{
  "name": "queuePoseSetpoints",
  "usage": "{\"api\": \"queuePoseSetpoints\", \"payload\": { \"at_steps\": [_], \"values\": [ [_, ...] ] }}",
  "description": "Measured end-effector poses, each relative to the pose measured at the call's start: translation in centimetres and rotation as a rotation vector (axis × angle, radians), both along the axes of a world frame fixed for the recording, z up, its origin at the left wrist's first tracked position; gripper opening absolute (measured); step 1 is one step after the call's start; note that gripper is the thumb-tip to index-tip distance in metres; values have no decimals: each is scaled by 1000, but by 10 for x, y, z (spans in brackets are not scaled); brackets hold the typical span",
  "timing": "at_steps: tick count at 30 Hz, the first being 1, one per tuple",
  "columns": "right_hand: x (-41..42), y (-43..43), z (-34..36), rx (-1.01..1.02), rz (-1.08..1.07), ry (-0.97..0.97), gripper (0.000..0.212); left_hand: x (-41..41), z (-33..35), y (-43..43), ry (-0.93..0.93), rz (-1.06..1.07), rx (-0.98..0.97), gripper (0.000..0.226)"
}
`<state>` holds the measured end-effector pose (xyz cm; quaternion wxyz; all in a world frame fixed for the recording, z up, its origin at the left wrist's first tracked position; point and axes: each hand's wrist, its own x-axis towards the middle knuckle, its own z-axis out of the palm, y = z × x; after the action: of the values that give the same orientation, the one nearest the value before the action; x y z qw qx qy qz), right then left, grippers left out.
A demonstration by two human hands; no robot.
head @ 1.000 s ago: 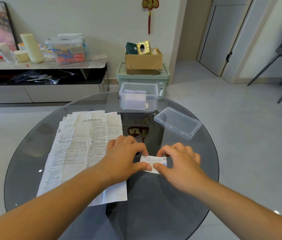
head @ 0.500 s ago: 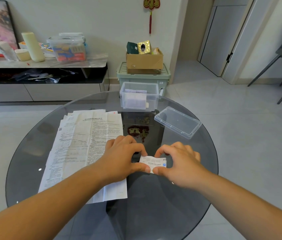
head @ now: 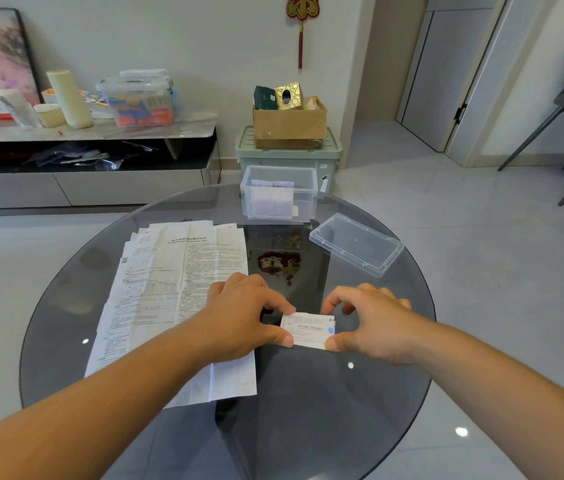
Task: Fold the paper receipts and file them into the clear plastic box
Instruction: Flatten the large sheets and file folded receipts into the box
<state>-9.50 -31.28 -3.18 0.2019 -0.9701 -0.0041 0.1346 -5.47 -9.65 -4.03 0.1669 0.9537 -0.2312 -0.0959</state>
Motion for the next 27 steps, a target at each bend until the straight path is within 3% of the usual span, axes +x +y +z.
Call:
{"api": "queuePoseSetpoints", "payload": {
  "at_steps": [6, 19, 23, 27],
  "values": [
    [-1, 3, -1, 56, 58, -34, 32, 3, 5, -5, 9, -24, -3, 35],
    [21, 10, -2, 360, 105, -37, 20, 3, 5, -8, 104, -5, -233, 34],
    [27, 11, 5, 362, 108, -142, 5, 13, 15, 3, 104, 20, -307, 12],
    [43, 19, 27, 283, 174, -294, 6, 37, 32, 8, 86, 38, -381, 14]
  ]
}}
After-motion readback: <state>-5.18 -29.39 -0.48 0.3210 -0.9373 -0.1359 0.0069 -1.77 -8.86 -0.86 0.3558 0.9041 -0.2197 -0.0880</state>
